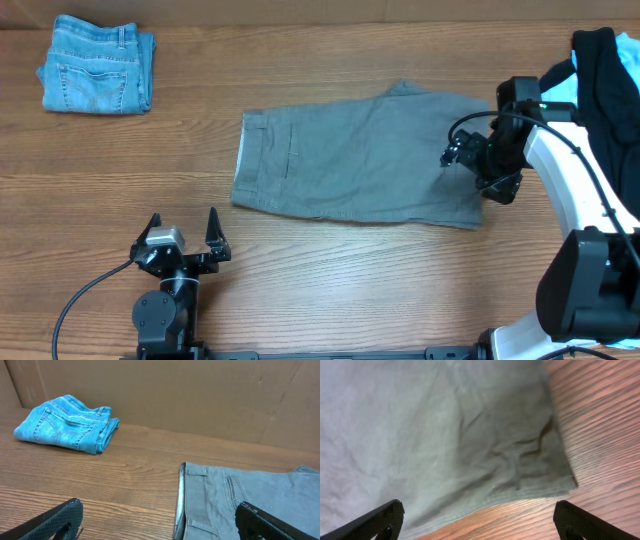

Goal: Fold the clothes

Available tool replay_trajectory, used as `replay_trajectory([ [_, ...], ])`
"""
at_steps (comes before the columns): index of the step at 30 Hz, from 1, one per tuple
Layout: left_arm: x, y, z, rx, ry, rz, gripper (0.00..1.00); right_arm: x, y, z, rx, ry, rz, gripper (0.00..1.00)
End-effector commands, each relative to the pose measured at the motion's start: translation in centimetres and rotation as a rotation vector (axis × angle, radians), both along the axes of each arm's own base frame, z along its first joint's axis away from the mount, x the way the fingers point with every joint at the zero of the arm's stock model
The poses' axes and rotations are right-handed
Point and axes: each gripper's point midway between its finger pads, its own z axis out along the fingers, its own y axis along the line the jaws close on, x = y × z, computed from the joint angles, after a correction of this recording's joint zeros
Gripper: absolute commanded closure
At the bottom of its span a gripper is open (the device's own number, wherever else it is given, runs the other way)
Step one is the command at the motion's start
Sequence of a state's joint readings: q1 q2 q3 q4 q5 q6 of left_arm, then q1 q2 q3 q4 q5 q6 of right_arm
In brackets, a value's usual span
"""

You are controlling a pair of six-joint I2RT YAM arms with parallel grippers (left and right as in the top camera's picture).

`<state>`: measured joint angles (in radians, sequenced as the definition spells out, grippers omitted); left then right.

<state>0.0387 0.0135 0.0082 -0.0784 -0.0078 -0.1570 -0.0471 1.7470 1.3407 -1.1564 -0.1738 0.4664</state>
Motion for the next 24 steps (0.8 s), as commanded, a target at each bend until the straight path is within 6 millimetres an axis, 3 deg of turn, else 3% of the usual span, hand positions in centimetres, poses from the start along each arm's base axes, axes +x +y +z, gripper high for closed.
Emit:
replay_trajectory([
  [1, 0.0, -0.2, 0.0, 0.004, -0.005, -0.008, 0.00, 0.4, 1.3, 0.8, 0.076, -0.014, -0.014, 0.00],
  [8, 0.0, -0.2, 0.0, 0.004, -0.005, -0.008, 0.00, 1.3, 4.8, 1.5, 0.188, -0.061, 0.039, 0.00],
  [17, 0.0, -0.7, 0.2, -0.022, -0.015, -0.037, 0.00, 2.4, 6.1, 1.7, 0.186, -0.115, 0.082, 0.00],
  [20, 0.0, -2.4, 1.7, -0.079, -0.072, -0.133, 0.00, 2.5, 6.1, 1.7, 0.186, -0.121, 0.083, 0.00],
  [24, -1.0, -6.4, 4.4, -0.111, -0.166, -0.378, 0.00, 2.6, 6.1, 1.7, 0.186, -0.123, 0.083, 0.00],
])
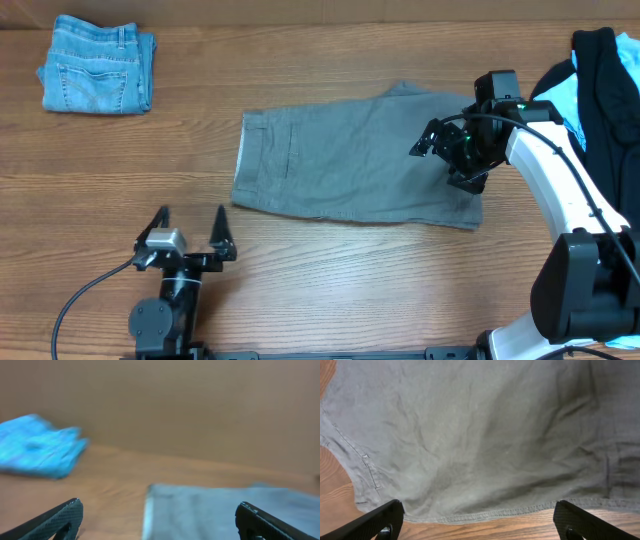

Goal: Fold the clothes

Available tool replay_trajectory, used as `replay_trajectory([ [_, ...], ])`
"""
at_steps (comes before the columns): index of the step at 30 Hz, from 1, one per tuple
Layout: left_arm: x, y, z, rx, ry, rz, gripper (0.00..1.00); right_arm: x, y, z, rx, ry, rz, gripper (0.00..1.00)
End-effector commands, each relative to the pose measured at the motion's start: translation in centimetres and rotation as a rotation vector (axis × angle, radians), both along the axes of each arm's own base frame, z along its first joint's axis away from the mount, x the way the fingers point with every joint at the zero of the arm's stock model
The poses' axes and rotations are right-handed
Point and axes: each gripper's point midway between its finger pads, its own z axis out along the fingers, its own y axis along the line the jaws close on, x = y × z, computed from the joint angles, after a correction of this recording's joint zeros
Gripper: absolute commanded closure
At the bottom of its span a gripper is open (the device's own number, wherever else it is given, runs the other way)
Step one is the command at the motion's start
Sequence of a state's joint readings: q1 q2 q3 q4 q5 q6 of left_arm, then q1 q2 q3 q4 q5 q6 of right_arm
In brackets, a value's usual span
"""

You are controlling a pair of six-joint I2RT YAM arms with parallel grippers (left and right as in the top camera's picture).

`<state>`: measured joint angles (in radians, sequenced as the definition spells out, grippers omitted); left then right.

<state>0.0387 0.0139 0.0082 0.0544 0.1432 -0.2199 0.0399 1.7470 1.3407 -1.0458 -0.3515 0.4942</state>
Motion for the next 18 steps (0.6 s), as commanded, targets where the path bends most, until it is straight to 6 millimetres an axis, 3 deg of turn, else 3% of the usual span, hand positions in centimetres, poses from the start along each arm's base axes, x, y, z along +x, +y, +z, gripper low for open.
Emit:
replay_trajectory([
  [1, -1.2, -4.3, 1.6, -0.042, -0.055, -0.260, 0.00, 0.5, 0.2, 0.5, 0.007, -0.020, 0.001, 0.00],
  [5, -1.5, -4.3, 3.0, -0.105, -0.060, -0.268, 0.00, 0.8, 0.2, 0.6, 0.008, -0.033, 0.001, 0.00],
  [12, -2.2, -4.2, 6.8, -0.035, -0.025, -0.252, 0.00, 0.8, 0.2, 0.6, 0.008, -0.035, 0.001, 0.00],
  [18, -0.2, -4.4, 8.0, -0.037, 0.200, -0.259, 0.00, 0.8, 0.2, 0.6, 0.008, -0.035, 0.001, 0.00],
])
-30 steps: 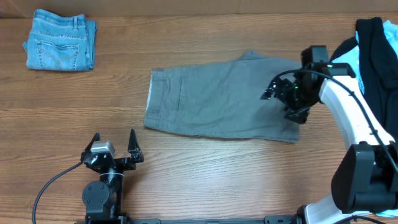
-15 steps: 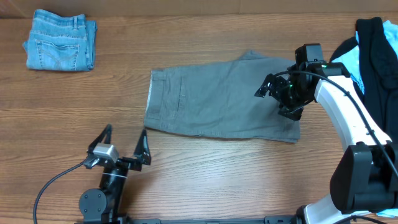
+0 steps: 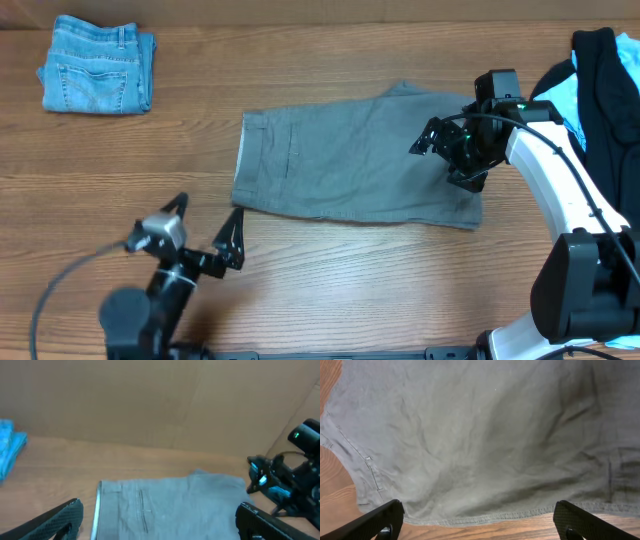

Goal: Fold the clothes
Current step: 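Move the left gripper to the trousers' left edge and grasp it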

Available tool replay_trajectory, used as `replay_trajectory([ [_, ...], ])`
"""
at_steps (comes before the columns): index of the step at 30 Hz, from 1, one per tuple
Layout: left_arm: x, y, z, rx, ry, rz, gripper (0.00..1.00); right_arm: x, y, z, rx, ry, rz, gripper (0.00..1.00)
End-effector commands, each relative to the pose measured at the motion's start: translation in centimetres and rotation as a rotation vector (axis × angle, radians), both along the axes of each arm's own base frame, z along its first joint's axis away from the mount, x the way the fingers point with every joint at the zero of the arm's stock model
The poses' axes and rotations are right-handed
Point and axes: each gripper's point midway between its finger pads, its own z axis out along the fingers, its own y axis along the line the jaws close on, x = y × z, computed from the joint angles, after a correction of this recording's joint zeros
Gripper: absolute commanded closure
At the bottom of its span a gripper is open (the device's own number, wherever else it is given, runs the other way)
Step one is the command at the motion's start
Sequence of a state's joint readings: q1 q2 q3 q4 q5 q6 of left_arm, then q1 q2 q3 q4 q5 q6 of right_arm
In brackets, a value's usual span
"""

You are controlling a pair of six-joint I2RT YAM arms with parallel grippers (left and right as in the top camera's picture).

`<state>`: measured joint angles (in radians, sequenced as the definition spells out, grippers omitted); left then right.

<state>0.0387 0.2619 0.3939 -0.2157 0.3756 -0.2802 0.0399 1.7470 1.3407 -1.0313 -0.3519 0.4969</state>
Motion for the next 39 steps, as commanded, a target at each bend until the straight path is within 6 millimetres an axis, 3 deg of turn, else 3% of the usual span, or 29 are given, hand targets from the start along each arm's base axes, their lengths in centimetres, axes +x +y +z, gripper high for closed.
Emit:
replay_trajectory([
  [1, 1.4, -0.6, 1.5, 0.039, 0.088, -0.041, 0.00, 0.5, 0.2, 0.5, 0.006, -0.021, 0.003, 0.00],
  [6, 3.2, -2.8, 2.5, 0.040, 0.272, -0.200, 0.00, 0.5, 0.2, 0.5, 0.006, -0.021, 0.003, 0.00],
  [11, 5.6, -3.6, 2.0, 0.036, 0.404, -0.271, 0.00, 0.5, 0.2, 0.5, 0.006, -0.021, 0.003, 0.00],
  [15, 7.3, -3.3, -1.5, -0.003, 0.552, -0.253, 0.00, 0.5, 0.2, 0.5, 0.006, -0.021, 0.003, 0.00],
  [22, 11.1, -3.5, -5.7, -0.039, 0.652, -0.268, 0.00, 0.5, 0.2, 0.5, 0.006, -0.021, 0.003, 0.00],
  [25, 12.5, -3.3, -8.7, -0.028, 0.726, -0.261, 0.00, 0.5, 0.2, 0.5, 0.006, -0.021, 0.003, 0.00],
  [30, 13.8, -3.2, -14.0, -0.013, 0.852, -0.280, 0.00, 0.5, 0.2, 0.5, 0.006, -0.021, 0.003, 0.00],
  [39, 14.5, 0.1, -19.3, 0.097, 0.996, -0.100, 0.00, 0.5, 0.2, 0.5, 0.006, -0.021, 0.003, 0.00],
])
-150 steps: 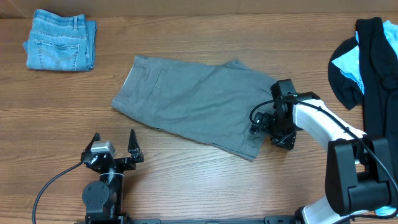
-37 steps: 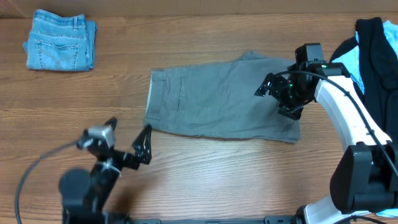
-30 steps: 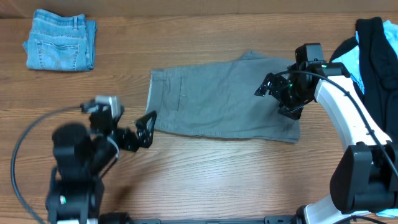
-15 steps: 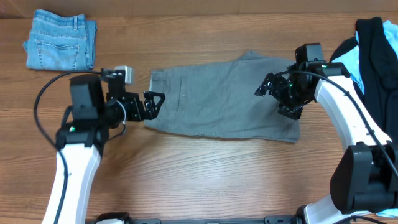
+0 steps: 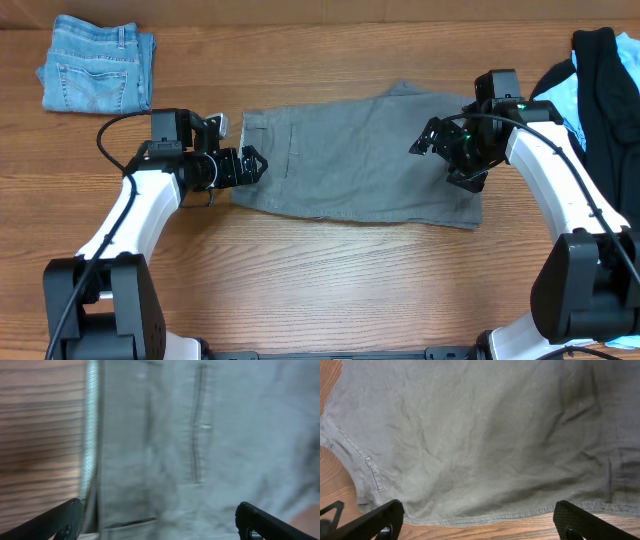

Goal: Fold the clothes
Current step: 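Move the left gripper to the trousers' left edge and grasp it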

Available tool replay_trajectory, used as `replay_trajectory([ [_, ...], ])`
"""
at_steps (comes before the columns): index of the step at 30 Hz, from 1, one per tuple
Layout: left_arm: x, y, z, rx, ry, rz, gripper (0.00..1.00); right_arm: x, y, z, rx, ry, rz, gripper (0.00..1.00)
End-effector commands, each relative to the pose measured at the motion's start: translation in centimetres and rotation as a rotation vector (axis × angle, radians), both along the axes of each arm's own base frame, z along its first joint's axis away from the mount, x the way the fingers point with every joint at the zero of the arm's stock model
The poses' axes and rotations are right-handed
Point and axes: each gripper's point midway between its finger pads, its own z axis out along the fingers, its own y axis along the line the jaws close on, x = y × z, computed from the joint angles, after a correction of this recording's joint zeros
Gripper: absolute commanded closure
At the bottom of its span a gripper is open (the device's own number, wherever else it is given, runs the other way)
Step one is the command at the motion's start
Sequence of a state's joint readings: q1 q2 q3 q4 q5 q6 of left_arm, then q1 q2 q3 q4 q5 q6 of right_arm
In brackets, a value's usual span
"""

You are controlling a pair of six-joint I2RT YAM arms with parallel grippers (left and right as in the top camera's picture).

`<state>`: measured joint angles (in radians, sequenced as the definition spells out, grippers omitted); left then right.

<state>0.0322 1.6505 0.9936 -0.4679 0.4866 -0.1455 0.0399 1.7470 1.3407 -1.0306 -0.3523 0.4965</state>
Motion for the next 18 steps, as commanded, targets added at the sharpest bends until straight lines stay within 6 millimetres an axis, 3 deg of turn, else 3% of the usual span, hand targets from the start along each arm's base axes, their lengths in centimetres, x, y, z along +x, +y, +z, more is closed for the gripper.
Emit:
replay_trajectory([
  [1, 0.7, 1.6, -1.4, 0.117, 0.019, 0.022, 0.00, 0.5, 0.2, 0.5, 0.006, -0.020, 0.003, 0.00],
  [9, -0.3, 0.6, -4.8, 0.059, 0.127, -0.012, 0.00, 0.5, 0.2, 0.5, 0.006, -0.020, 0.003, 0.00],
  [18, -1.2, -0.6, -6.8, -0.014, 0.190, -0.055, 0.00, 0.5, 0.2, 0.5, 0.006, -0.020, 0.003, 0.00],
])
